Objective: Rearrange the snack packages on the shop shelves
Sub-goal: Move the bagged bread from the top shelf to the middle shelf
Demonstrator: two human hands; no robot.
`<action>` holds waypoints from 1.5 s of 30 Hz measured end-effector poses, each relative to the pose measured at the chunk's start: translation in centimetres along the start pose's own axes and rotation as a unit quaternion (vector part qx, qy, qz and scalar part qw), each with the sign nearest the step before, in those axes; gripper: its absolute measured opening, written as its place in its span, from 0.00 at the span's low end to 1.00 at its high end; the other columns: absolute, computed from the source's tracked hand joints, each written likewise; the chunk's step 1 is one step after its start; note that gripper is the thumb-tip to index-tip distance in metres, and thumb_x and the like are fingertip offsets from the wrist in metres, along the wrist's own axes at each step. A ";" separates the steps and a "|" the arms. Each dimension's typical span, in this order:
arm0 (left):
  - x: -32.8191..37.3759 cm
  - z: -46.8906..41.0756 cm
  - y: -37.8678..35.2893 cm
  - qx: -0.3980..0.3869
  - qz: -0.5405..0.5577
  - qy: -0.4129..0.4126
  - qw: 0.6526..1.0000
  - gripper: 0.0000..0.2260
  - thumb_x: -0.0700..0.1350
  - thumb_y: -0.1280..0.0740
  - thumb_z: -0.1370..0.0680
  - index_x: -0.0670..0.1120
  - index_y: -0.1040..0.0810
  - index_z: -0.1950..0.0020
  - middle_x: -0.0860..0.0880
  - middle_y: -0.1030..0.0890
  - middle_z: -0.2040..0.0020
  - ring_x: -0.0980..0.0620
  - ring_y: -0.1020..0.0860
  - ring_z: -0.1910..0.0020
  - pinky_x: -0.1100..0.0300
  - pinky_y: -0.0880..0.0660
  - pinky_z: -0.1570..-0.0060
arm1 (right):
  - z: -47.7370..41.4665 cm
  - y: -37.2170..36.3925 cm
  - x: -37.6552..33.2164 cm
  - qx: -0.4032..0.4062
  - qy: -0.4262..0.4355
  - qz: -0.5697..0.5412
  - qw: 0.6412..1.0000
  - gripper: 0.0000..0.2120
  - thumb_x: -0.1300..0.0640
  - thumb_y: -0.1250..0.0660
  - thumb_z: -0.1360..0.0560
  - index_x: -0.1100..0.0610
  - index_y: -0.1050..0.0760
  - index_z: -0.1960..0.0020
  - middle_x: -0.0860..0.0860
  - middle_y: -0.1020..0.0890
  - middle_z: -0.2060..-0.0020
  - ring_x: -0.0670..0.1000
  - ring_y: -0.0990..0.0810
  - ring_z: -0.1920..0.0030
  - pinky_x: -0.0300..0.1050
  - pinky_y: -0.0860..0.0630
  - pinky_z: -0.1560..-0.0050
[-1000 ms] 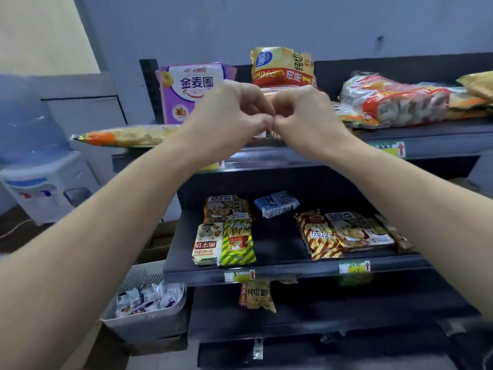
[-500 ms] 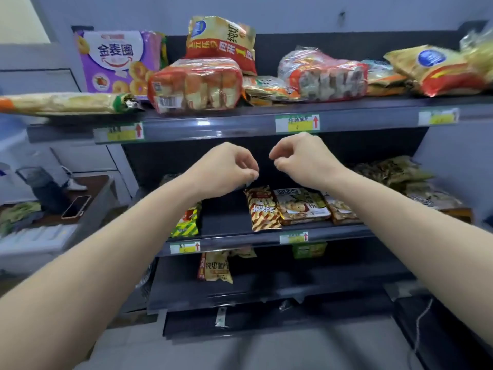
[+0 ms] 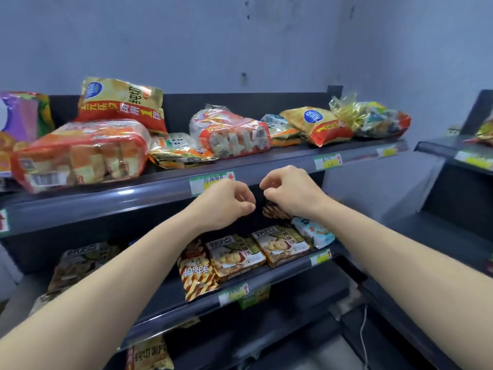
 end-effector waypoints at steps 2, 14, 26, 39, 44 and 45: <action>1.7 -1.6 0.2 0.003 0.006 -0.034 0.999 0.06 0.46 0.33 0.24 0.48 0.19 0.50 0.52 0.18 0.55 0.54 0.21 0.55 0.58 0.25 0.52 | -0.8 2.0 1.0 0.033 -0.017 -0.001 0.999 0.12 0.62 0.37 0.26 0.57 0.19 0.45 0.53 0.19 0.45 0.50 0.22 0.45 0.38 0.29 0.48; 8.9 -12.0 0.2 0.068 0.033 -0.098 0.992 0.10 0.44 0.33 0.24 0.45 0.20 0.44 0.49 0.19 0.48 0.53 0.23 0.49 0.62 0.30 0.49 | -5.0 10.3 11.3 0.139 -0.139 -0.076 0.978 0.04 0.62 0.32 0.28 0.55 0.20 0.54 0.55 0.19 0.52 0.54 0.23 0.48 0.49 0.25 0.45; 14.3 -23.3 -4.2 0.141 0.098 -0.025 0.985 0.12 0.44 0.32 0.25 0.44 0.23 0.42 0.47 0.21 0.47 0.51 0.24 0.52 0.62 0.28 0.56 | -11.4 17.7 23.6 0.153 -0.141 -0.108 0.972 0.05 0.63 0.32 0.28 0.59 0.21 0.52 0.56 0.19 0.52 0.55 0.23 0.48 0.45 0.28 0.50; 23.2 -34.0 -15.2 -0.004 0.314 0.128 0.941 0.16 0.41 0.33 0.23 0.37 0.29 0.37 0.39 0.27 0.36 0.45 0.21 0.50 0.58 0.19 0.59 | -18.5 24.0 35.7 0.089 -0.143 -0.028 0.985 0.26 0.50 0.34 0.26 0.54 0.32 0.30 0.56 0.26 0.33 0.58 0.29 0.33 0.52 0.34 0.31; 22.8 -36.9 -16.7 0.028 0.447 0.179 0.876 0.17 0.40 0.35 0.22 0.38 0.30 0.35 0.40 0.32 0.31 0.41 0.25 0.43 0.55 0.23 0.54 | -21.3 23.7 38.6 0.059 -0.168 0.006 0.984 0.29 0.43 0.49 0.19 0.55 0.47 0.23 0.58 0.43 0.24 0.57 0.50 0.23 0.54 0.56 0.25; 22.8 -37.5 -17.0 0.034 0.466 0.181 0.865 0.16 0.40 0.35 0.22 0.39 0.30 0.35 0.42 0.31 0.32 0.42 0.25 0.43 0.54 0.23 0.52 | -21.8 23.5 39.3 0.057 -0.173 0.003 0.983 0.30 0.42 0.50 0.19 0.55 0.49 0.23 0.59 0.44 0.24 0.57 0.51 0.23 0.54 0.57 0.25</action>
Point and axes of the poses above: each hand's wrist, its own z-axis away from the middle knuckle, its own y-axis out of the back of the hand, x = y × z, the point moved 7 cm from there along -z, towards the middle knuckle
